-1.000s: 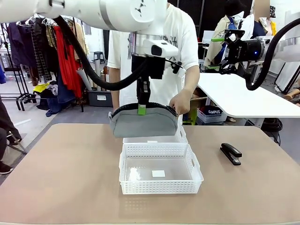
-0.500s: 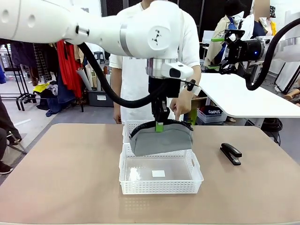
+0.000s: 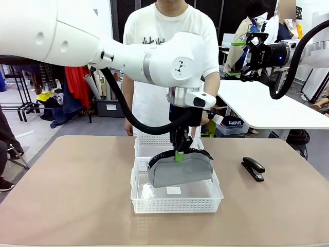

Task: Distribute items into two baskets.
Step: Place the picked Pencil pouch into the Organizing basket as instructed by the person.

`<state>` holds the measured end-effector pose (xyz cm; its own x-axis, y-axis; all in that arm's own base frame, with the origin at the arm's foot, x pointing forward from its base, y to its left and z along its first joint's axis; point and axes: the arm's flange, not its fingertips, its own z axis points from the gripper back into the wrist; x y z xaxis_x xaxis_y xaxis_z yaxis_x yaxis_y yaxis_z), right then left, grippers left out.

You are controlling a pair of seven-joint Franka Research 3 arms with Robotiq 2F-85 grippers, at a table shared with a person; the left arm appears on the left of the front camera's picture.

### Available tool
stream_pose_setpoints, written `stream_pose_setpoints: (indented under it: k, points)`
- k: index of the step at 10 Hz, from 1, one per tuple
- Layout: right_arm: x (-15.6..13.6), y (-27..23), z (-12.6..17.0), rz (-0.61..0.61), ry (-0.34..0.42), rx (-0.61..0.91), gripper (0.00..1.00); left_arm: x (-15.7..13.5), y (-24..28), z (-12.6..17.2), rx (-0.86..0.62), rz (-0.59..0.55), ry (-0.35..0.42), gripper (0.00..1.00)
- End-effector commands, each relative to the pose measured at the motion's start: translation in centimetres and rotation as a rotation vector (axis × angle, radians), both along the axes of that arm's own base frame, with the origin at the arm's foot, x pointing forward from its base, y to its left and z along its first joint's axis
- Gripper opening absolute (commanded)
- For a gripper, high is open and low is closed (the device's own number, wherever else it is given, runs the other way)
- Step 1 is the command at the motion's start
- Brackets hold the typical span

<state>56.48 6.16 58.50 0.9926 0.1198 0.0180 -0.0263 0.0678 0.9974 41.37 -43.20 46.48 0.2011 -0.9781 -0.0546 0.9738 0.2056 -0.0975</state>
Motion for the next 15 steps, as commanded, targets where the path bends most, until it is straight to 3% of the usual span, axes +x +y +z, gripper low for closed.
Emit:
stream_pose_setpoints:
  k: [1, 3, 4, 9, 15]
  points:
    - [-0.1, 0.0, 0.2, 0.001, -0.004, 0.002, 1.0, 0.1, 0.3, -1.2, 0.004, -0.039, -0.032, 0.0]
    - [-0.1, 0.0, 0.2, 0.001, -0.004, 0.002, 1.0, 0.4, 0.5, -2.0, 0.002, -0.079, -0.034, 0.0]
    - [-0.1, 0.0, 0.2, 0.001, -0.004, 0.002, 1.0, 0.6, -0.1, -1.6, 0.011, -0.028, -0.013, 0.0]
    - [-0.1, 0.0, 0.2, 0.001, -0.004, 0.002, 1.0, 1.6, -0.1, -2.9, 0.005, -0.04, -0.015, 0.0]
    - [-0.1, 0.0, 0.2, 0.001, -0.004, 0.002, 1.0, 3.3, 0.0, -6.9, 0.039, -0.05, -0.122, 0.0]
